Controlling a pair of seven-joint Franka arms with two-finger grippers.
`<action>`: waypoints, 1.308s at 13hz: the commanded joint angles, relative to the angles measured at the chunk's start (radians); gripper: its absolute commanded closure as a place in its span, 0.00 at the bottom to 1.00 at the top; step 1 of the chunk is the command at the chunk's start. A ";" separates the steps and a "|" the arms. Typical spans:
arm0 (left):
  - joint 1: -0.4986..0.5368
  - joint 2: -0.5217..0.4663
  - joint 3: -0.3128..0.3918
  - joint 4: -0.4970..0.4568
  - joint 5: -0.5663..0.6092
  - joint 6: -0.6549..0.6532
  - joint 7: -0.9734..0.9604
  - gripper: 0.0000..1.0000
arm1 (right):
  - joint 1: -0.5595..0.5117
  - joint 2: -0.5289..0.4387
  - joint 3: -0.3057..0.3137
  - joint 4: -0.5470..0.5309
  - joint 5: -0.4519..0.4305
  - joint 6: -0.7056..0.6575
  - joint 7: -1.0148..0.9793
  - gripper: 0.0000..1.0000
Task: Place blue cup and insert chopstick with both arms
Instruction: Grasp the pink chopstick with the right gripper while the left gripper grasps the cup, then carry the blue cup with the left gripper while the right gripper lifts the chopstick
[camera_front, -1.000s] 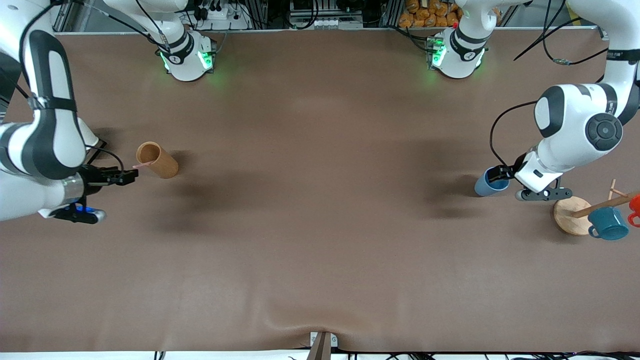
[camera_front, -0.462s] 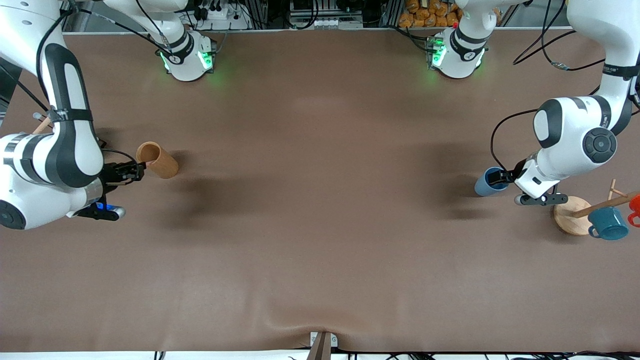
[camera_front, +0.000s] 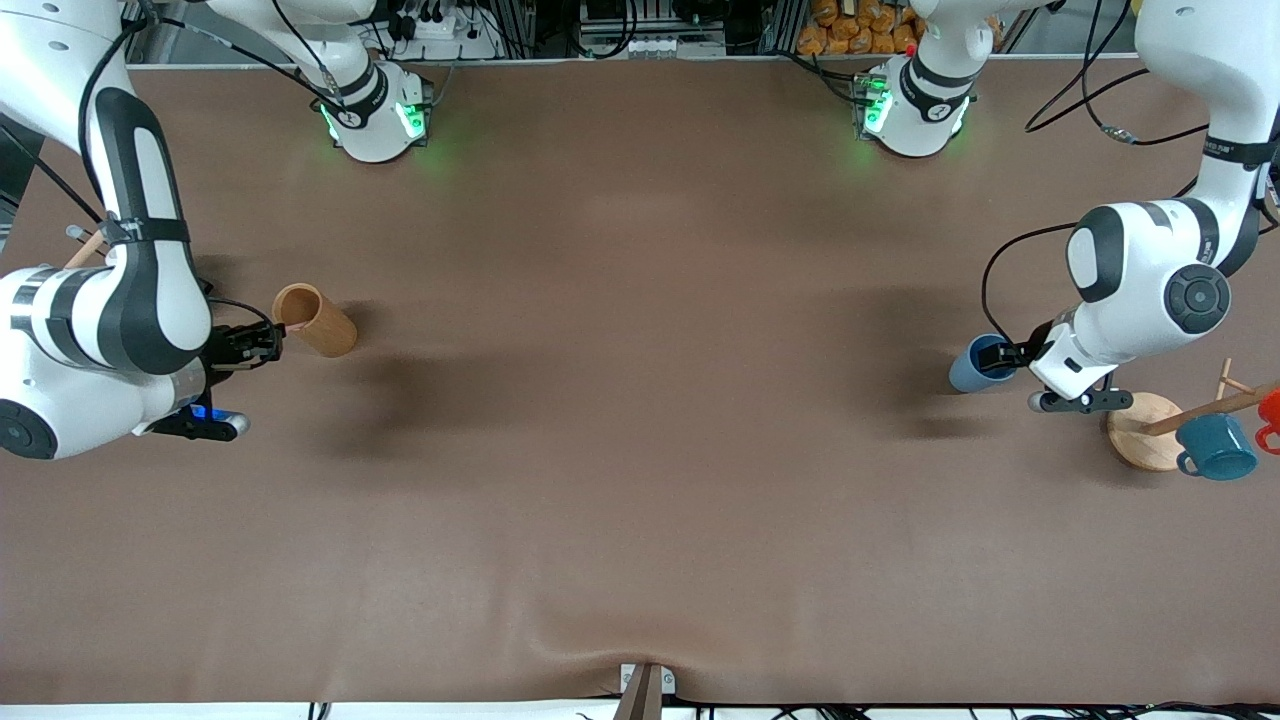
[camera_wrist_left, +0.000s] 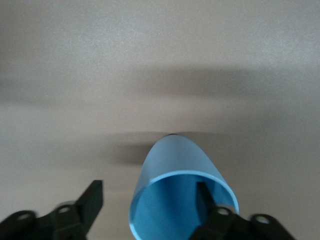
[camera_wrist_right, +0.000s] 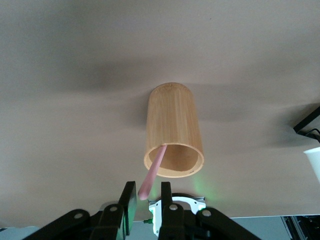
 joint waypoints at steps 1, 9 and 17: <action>-0.003 0.008 -0.006 0.001 0.024 0.018 0.011 0.74 | 0.001 0.008 0.000 0.013 -0.022 0.005 0.000 0.81; -0.003 -0.061 -0.155 0.046 0.021 -0.049 -0.011 1.00 | -0.005 -0.001 -0.002 0.015 -0.025 -0.007 0.000 1.00; -0.125 0.004 -0.451 0.204 0.018 -0.150 -0.554 1.00 | 0.030 -0.130 0.006 0.076 -0.008 -0.199 0.019 1.00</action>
